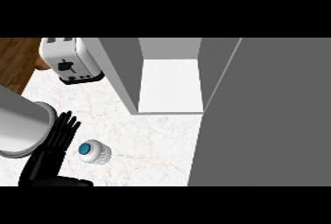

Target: Pick up the bottled water, place it into the cabinet and close the cabinet

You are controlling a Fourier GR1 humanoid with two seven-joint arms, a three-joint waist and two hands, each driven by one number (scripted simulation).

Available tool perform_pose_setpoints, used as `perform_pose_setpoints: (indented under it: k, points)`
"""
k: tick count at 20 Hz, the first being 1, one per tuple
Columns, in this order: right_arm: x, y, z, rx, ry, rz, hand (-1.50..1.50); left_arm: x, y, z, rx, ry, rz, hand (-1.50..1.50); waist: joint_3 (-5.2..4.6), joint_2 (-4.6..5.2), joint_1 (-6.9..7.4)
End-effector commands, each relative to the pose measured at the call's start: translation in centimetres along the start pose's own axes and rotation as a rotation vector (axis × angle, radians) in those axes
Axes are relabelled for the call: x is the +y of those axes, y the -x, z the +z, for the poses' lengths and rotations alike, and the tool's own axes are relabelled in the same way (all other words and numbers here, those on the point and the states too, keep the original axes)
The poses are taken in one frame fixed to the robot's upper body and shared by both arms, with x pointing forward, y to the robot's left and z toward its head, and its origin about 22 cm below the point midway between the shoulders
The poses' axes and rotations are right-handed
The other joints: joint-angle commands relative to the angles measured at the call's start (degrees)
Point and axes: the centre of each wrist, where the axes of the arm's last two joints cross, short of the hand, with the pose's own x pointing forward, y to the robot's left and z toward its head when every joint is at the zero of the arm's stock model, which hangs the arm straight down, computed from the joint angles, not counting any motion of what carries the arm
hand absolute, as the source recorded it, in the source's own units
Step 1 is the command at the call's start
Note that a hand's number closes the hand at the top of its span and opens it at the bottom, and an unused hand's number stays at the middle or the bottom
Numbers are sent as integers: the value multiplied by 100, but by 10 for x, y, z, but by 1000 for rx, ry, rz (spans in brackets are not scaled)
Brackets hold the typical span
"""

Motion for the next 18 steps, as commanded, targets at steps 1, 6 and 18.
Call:
perform_pose_setpoints:
  k: [1, 6, 18]
  points:
    - [-4, -36, 37, -59, 22, 18, -150, 10, 23, -3, 24, -20, 10, -150, 1, -3, -27]
    - [-2, -37, 31, -77, 21, 16, -150, 2, 61, 7, 53, -47, -17, -150, -2, -2, -25]
    - [6, -24, 24, -62, 12, 16, -150, 22, 107, -9, 56, -23, 6, -150, -2, 9, -35]
